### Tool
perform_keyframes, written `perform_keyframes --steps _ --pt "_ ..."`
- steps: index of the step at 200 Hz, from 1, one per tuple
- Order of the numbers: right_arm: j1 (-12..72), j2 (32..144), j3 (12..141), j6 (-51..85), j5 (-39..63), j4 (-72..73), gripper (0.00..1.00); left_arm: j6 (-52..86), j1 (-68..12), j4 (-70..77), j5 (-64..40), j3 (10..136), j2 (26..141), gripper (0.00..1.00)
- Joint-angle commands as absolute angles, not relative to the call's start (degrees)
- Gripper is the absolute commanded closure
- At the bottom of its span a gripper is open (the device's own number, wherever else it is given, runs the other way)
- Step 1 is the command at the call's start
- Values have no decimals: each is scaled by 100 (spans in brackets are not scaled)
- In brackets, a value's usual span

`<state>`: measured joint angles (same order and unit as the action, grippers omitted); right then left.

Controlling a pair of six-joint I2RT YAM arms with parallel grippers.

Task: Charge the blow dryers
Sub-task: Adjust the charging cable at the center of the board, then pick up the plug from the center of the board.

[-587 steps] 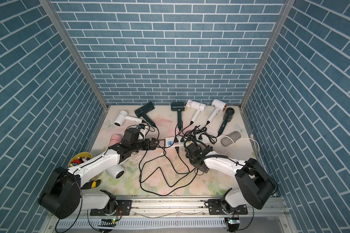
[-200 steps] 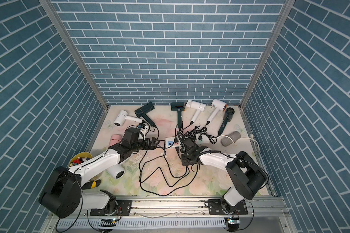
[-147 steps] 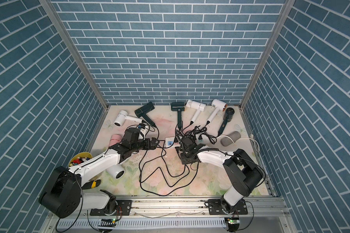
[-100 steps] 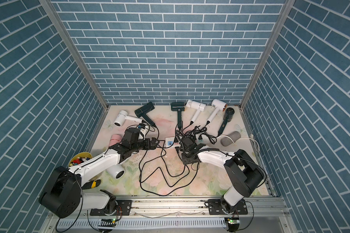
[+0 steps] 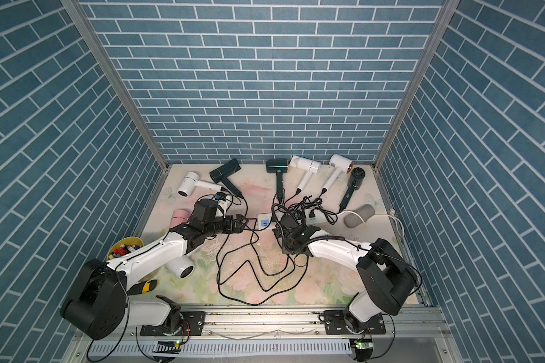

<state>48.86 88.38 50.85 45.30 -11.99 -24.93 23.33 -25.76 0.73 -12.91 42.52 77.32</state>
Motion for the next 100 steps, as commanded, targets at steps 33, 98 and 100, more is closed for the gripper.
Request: perform_keyframes --steps 33,98,100 --pt "5063 9500 5475 5642 -1598 -2843 56 2267 -2579 -22 -1275 4351 7648 1" --pt "5071 10037 5743 5776 -1819 -2988 70 2254 -2569 -53 -1266 4368 7638 0" --pt "5069 10055 5753 5773 -1819 -2984 70 2258 -2571 -53 -1266 4373 7640 0"
